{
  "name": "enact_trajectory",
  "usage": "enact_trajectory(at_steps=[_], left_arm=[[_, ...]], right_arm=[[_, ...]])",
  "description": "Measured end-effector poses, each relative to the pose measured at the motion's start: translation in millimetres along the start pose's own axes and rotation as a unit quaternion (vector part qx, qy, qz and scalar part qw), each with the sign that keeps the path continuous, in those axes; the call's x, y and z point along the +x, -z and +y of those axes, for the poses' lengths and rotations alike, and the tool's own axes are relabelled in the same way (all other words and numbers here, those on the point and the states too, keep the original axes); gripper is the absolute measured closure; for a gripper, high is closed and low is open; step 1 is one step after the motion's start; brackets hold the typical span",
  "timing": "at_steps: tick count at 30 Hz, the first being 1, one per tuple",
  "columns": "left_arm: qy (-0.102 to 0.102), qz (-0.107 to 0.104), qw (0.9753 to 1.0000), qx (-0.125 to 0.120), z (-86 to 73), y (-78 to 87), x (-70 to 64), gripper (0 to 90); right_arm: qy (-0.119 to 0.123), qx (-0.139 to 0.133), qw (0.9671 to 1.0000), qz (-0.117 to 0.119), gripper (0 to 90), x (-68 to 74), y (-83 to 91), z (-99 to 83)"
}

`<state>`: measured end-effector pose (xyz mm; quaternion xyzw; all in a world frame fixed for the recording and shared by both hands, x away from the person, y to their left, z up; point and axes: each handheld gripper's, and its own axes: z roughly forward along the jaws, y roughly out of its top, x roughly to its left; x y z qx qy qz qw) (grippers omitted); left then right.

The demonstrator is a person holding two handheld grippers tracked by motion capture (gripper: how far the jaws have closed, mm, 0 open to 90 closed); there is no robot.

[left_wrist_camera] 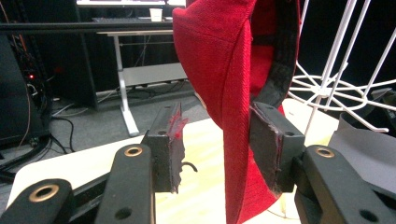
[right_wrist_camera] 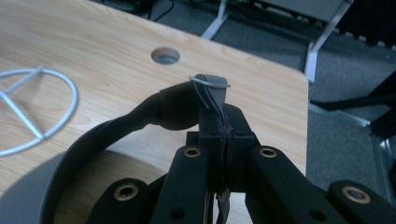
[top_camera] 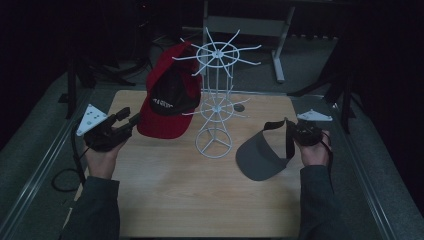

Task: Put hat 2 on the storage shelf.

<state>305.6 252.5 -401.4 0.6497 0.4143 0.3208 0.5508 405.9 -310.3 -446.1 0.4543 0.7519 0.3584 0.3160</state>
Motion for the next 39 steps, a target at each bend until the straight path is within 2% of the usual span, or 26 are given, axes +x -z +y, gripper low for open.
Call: enact_trajectory(at_steps=[13, 30, 39], left_arm=[[0.0, 0.0, 1.0, 0.001, 0.0, 0.0, 0.1, 55.7], [-0.002, 0.0, 1.0, 0.0, 0.0, -0.7, -1.4, 55.7], [-0.002, -0.001, 1.0, -0.002, 0.1, -0.5, -1.3, 55.2]], right_arm=[[0.01, -0.053, 0.9984, 0.018, 88.4, 12.5, 23.9, 24.2], [0.025, -0.096, 0.9935, 0.056, 88.3, 24.3, 47.6, 44.6], [0.041, -0.11, 0.9908, 0.066, 88.3, 34.9, 56.2, 56.3]])
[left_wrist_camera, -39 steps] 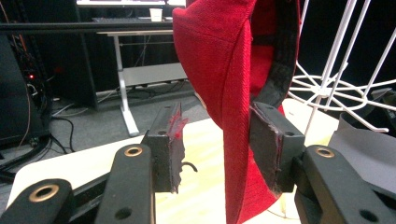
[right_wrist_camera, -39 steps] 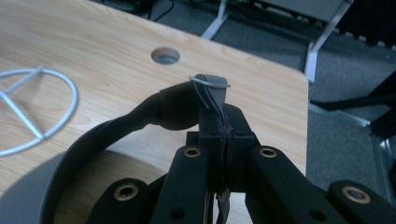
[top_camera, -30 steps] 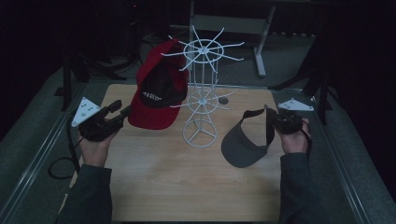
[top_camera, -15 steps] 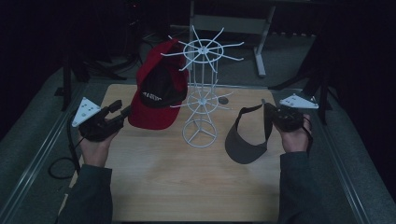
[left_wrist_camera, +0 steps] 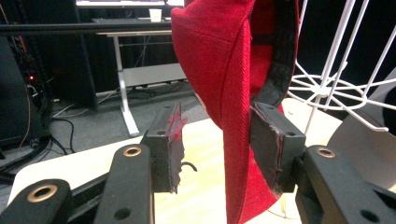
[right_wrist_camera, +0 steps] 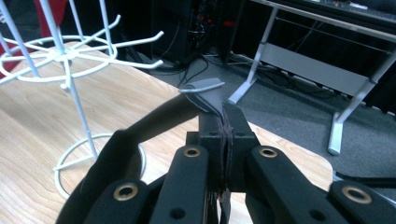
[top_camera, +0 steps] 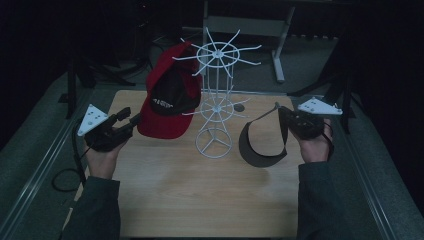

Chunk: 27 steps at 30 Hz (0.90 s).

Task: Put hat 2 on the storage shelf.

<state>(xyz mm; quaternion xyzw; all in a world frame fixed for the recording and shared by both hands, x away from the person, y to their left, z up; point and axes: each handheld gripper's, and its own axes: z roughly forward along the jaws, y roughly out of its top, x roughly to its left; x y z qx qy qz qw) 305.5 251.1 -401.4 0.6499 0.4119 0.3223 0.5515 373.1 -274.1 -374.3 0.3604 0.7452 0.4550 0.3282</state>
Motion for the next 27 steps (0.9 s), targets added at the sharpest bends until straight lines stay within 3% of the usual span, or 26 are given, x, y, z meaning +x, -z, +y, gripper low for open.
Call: enact_trajectory(at_steps=[6, 27], left_arm=[[-0.001, 0.0, 1.0, 0.001, 0.0, -0.2, 0.1, 55.2], [-0.001, -0.002, 1.0, 0.0, 0.1, -0.7, -0.8, 55.2]], right_arm=[[0.01, -0.005, 0.9999, 0.006, 88.3, 4.8, 0.2, 5.3], [0.013, -0.021, 0.9996, 0.015, 88.2, 8.0, 8.6, 17.7]])
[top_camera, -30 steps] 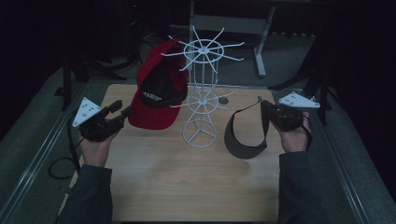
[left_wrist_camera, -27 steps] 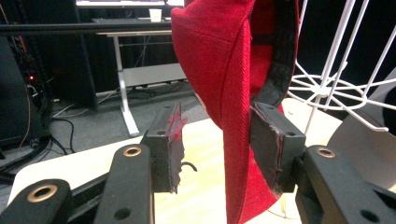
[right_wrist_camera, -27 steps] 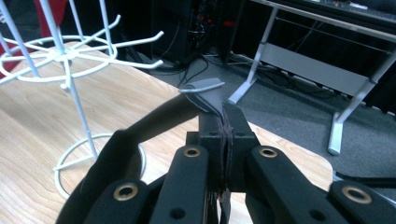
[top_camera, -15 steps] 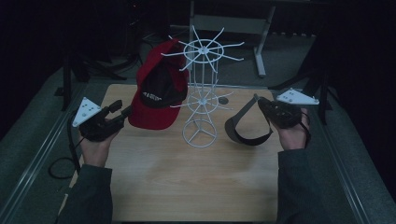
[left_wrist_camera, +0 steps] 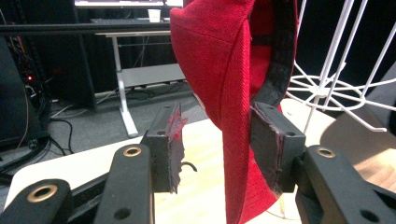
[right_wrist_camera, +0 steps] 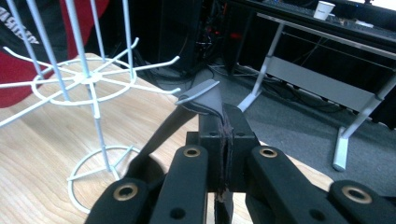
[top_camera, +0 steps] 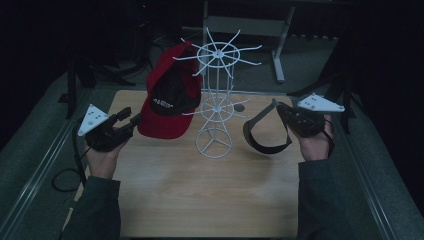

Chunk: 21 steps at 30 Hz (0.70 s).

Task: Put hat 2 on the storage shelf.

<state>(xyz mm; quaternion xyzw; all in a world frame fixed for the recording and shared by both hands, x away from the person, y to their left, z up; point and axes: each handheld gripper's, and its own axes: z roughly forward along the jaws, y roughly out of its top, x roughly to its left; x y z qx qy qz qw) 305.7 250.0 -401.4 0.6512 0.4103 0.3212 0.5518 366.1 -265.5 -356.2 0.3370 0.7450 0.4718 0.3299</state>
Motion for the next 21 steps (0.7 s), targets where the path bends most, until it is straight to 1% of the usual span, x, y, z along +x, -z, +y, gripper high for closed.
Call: enact_trajectory(at_steps=[7, 11, 21], left_arm=[[0.0, 0.001, 1.0, 0.0, 0.1, 0.2, 0.5, 55.1], [0.0, 0.001, 1.0, -0.001, 0.1, 0.2, 0.4, 55.1], [0.002, 0.001, 1.0, 0.0, 0.3, 0.6, 0.8, 55.1]], right_arm=[[-0.006, -0.016, 0.9996, 0.024, 88.3, 7.7, 7.4, 7.6], [0.003, -0.022, 0.9994, 0.025, 88.2, 10.6, 10.9, 13.7], [0.014, -0.031, 0.999, 0.028, 88.2, 15.0, 17.2, 22.5]])
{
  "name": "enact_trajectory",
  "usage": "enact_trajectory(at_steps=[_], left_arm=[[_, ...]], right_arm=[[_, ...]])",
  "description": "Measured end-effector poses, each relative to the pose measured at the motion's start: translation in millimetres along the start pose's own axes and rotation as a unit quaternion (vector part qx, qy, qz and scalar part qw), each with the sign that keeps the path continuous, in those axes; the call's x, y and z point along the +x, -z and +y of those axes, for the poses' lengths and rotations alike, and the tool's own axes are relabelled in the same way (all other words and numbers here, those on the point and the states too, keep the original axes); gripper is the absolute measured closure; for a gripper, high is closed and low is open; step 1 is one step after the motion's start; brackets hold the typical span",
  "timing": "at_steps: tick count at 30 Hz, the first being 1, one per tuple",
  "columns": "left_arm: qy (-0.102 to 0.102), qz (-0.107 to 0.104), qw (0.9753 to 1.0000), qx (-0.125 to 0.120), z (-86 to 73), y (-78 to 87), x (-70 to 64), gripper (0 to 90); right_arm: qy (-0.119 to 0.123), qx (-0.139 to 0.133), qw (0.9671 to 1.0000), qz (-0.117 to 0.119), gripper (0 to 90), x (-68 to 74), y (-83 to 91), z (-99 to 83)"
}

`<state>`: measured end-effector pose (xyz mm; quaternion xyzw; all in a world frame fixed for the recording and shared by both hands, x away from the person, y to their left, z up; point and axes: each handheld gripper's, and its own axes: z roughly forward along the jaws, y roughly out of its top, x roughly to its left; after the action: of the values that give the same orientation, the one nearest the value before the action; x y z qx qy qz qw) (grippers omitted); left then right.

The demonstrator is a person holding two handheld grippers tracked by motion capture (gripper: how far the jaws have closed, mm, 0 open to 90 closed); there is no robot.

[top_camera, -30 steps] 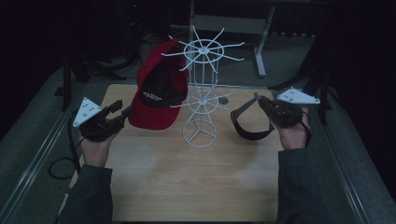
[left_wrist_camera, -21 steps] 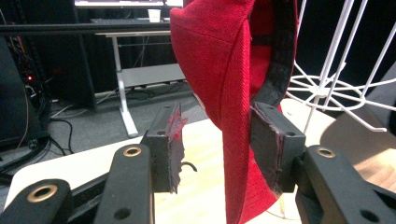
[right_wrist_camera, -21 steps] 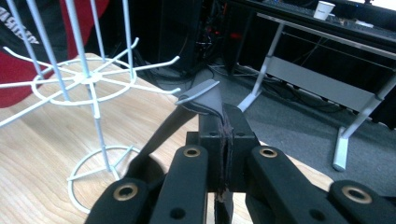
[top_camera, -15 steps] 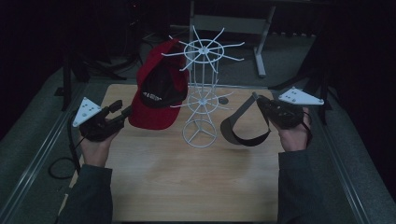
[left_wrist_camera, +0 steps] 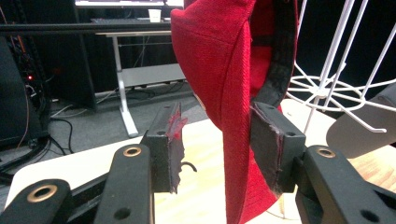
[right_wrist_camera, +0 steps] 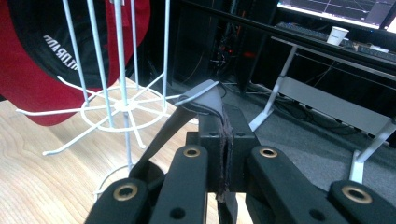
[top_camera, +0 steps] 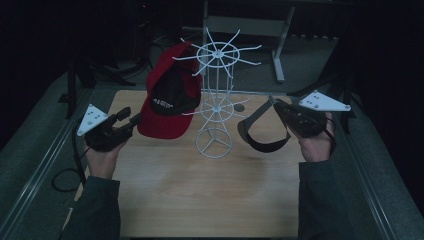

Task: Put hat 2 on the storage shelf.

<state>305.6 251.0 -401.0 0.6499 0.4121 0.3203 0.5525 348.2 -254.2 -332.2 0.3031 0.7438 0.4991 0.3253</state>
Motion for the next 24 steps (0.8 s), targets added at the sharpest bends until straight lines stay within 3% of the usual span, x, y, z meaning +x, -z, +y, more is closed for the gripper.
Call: enact_trajectory(at_steps=[24], left_arm=[[-0.001, -0.002, 1.0, 0.002, 0.0, -1.2, -0.9, 55.2]], right_arm=[[0.004, -0.037, 0.9991, 0.022, 88.1, 5.3, 13.0, 26.9]])
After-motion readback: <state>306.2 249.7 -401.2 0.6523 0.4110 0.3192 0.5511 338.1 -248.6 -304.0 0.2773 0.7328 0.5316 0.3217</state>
